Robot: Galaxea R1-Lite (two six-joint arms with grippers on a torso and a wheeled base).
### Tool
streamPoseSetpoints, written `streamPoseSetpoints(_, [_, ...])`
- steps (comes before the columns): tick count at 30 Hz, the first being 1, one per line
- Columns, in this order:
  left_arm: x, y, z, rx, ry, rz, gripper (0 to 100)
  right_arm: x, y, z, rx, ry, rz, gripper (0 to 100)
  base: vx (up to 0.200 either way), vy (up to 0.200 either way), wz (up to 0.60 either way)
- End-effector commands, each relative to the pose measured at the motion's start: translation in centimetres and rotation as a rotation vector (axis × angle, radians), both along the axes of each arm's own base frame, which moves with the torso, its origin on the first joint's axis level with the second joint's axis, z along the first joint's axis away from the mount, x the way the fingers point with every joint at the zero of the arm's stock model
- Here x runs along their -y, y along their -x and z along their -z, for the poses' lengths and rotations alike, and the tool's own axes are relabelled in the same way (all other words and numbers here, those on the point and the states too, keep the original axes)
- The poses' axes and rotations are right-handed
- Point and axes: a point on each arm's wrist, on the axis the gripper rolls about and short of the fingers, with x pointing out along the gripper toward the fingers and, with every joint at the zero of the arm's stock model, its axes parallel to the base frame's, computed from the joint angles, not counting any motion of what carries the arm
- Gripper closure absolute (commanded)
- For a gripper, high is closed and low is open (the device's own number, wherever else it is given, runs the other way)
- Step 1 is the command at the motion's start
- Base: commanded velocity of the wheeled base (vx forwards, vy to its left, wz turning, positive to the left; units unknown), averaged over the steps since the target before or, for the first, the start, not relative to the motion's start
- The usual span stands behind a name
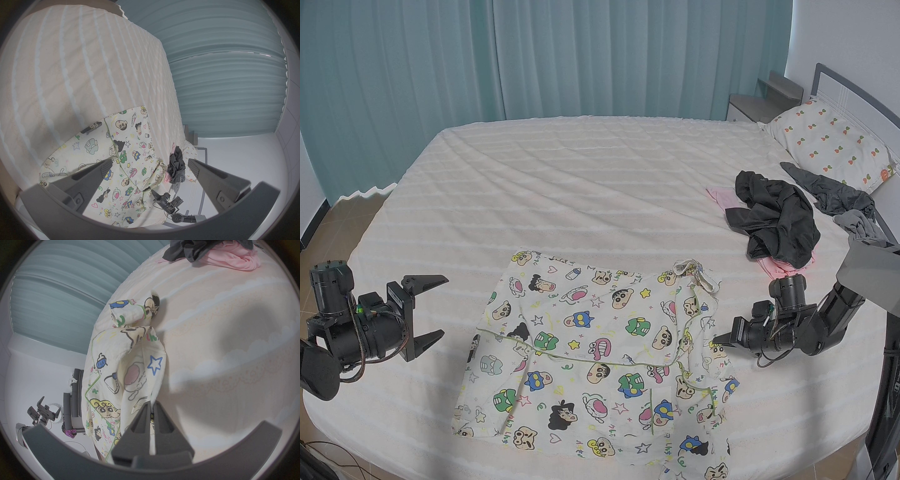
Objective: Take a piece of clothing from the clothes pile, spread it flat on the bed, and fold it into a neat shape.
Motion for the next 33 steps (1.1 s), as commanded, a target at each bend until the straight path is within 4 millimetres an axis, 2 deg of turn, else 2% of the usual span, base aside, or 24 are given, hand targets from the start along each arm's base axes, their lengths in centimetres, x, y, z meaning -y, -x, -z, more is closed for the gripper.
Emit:
streamPoseSetpoints(1, [0.0, 0.0, 0.0, -0.002, -0.001, -0.002, 0, 0.5, 0.6, -1.4, 0.027, -0.002, 0.016, 100, 0.000, 0.000, 0.00])
streamPoseSetpoints(8, [0.0, 0.1, 0.2, -0.002, -0.011, -0.002, 0, 2.5, 1.2, -2.5, 0.050, 0.040, 0.101, 100, 0.000, 0.000, 0.00])
streamPoseSetpoints(19, [0.0, 0.1, 0.2, -0.002, -0.014, -0.002, 0, 5.4, 1.7, -1.9, 0.049, 0.144, 0.195, 100, 0.000, 0.000, 0.00])
streamPoseSetpoints(33, [0.0, 0.2, 0.4, -0.004, -0.027, 0.005, 0, 7.6, 1.7, -2.0, 0.050, 0.215, 0.310, 100, 0.000, 0.000, 0.00])
